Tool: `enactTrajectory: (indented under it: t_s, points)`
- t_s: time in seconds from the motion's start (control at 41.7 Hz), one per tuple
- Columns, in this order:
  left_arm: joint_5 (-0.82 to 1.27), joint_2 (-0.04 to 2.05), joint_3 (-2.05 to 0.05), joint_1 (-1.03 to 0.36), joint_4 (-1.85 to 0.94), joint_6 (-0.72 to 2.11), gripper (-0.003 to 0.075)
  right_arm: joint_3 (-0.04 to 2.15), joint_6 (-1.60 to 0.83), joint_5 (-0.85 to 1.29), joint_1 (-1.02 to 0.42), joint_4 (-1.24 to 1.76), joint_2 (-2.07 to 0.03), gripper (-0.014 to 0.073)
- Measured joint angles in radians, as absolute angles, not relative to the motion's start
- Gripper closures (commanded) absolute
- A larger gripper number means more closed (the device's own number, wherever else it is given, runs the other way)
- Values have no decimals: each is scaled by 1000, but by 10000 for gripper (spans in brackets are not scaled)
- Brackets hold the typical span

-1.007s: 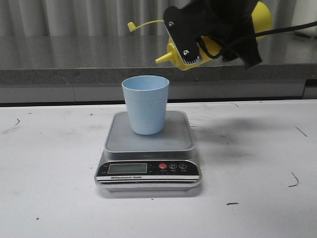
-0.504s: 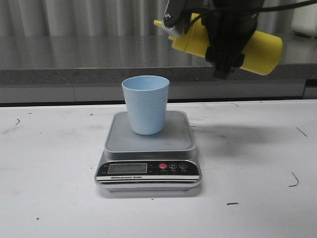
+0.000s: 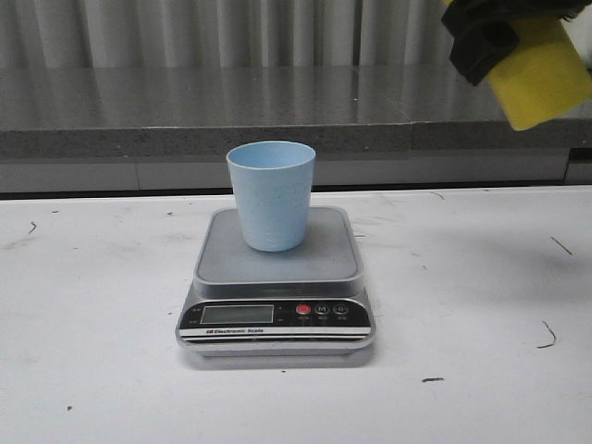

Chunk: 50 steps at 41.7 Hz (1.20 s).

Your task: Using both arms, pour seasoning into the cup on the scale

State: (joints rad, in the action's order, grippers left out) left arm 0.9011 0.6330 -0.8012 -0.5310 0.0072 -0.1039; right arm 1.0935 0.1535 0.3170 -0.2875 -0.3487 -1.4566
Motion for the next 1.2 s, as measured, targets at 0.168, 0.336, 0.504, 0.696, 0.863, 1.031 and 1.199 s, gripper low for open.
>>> enactTrajectory:
  t_s: [0.168,0.336,0.504,0.696,0.863,1.031,1.199]
  points:
    - [901,633,-801,-531,7,-104,364,873,154,20,-194,-277,-1411,230]
    - [901,633,-801,-531,7,-104,364,681,154,-285,-159,-277,-1433,230]
    - [901,633,-801,-531,7,-104,364,622,140,-521,-160,-277,-1518,230]
    - [901,633,-801,-531,7,-104,364,622,123,-649,-160,-225,-1645,230]
    - [901,633,-801,-531,7,-104,364,622,98,-765,-160,-181,-1730,230]
    - [901,633,-801,-531,7,-104,364,622,78,-904,-158,-150,-1812,228]
    - [901,633,-801,-531,7,-104,364,622,32,-961,-158,-118,-1881,207]
